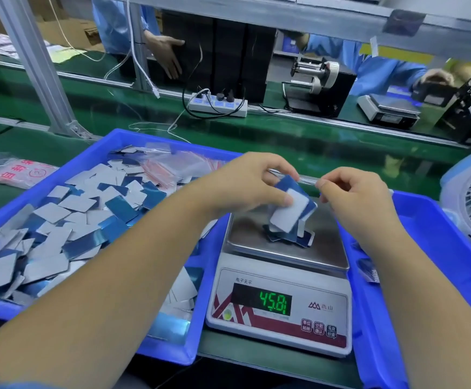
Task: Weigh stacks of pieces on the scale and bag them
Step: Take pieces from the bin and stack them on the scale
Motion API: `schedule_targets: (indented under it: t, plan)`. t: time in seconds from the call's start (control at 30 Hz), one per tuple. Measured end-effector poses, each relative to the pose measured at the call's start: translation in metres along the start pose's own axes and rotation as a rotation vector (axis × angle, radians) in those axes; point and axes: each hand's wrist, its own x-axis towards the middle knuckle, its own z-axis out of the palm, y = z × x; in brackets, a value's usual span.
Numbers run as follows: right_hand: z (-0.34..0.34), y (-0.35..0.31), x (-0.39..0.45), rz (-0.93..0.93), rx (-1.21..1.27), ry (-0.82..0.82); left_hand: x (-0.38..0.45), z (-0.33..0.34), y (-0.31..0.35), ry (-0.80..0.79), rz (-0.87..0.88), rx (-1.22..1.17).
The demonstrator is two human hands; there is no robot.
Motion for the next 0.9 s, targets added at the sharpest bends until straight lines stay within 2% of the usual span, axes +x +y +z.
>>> schedule_targets:
  t: [0.1, 0.2, 0.3, 0.4, 0.5, 0.7, 0.9]
  plan:
    - [0.000, 0.002, 0.001, 0.020, -0.017, 0.022, 0.010, 0.020, -0.003, -0.016, 0.021, 0.208]
    - [0.001, 0.003, 0.002, 0.030, -0.013, 0.018, 0.013, 0.027, -0.007, 0.015, 0.122, 0.460]
    - [0.002, 0.003, 0.002, 0.028, -0.001, 0.011, 0.014, 0.025, -0.011, 0.009, 0.185, 0.535]
    - [0.002, 0.003, 0.002, 0.023, 0.016, 0.001, 0.015, 0.022, -0.017, 0.036, 0.212, 0.529]
    - [0.001, 0.003, 0.001, 0.017, 0.028, -0.014, 0.016, 0.019, -0.022, 0.082, 0.223, 0.421]
    - [0.002, 0.003, 0.000, 0.029, 0.003, -0.069, 0.017, 0.002, -0.039, 0.359, 0.222, 0.264]
    - [0.003, 0.003, -0.001, 0.030, 0.001, -0.102, 0.016, -0.009, -0.051, 0.415, 0.142, 0.206]
